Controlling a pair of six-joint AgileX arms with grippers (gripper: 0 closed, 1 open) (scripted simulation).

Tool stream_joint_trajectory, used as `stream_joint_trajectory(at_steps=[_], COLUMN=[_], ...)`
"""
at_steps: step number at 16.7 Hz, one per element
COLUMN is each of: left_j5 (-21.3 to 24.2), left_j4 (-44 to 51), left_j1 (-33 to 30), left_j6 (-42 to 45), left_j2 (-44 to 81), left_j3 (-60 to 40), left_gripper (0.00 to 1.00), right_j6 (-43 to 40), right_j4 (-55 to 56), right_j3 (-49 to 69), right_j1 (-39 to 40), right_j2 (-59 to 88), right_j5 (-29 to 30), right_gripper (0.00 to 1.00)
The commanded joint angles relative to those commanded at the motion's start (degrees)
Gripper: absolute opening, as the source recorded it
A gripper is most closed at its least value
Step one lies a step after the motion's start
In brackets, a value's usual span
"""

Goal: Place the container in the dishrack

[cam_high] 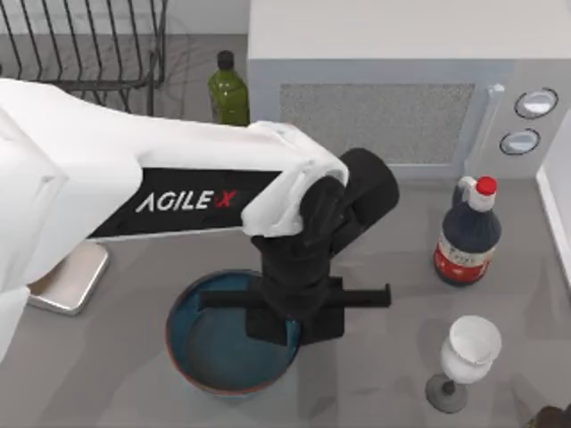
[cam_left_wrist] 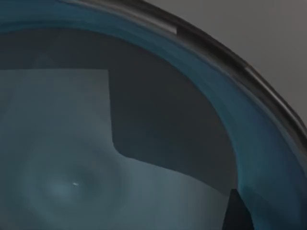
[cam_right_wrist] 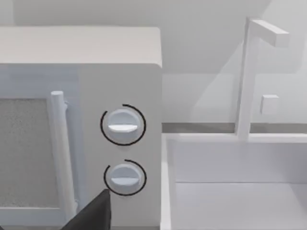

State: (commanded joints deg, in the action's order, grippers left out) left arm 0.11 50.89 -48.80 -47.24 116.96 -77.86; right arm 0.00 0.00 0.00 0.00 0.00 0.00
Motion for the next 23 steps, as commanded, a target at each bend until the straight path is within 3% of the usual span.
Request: stream_joint_trajectory(at_steps=[10,19,23], left_j5=[-0.01,-0.02,-0.01], left_j4=[4.07,38.21,45.30], left_j1=[-0.24,-0.60,-0.39], left_j6=[-0.29,-0.74,-0.44], left_j2=[0.20,-0.71,-2.15], left_j3=[-4.04,-36.03,-43.20], left_gripper=[0.00,0.00,0.00], right_j6=[0.00,0.00,0.00], right_j4=[0.00,0.00,0.00], right_j3=[0.00,0.00,0.00], right_j1=[0.00,0.00,0.00], right_j2=[0.00,0.00,0.00], right_j5=[0.00,0.00,0.00], right_gripper=[1.00,1.00,1.00])
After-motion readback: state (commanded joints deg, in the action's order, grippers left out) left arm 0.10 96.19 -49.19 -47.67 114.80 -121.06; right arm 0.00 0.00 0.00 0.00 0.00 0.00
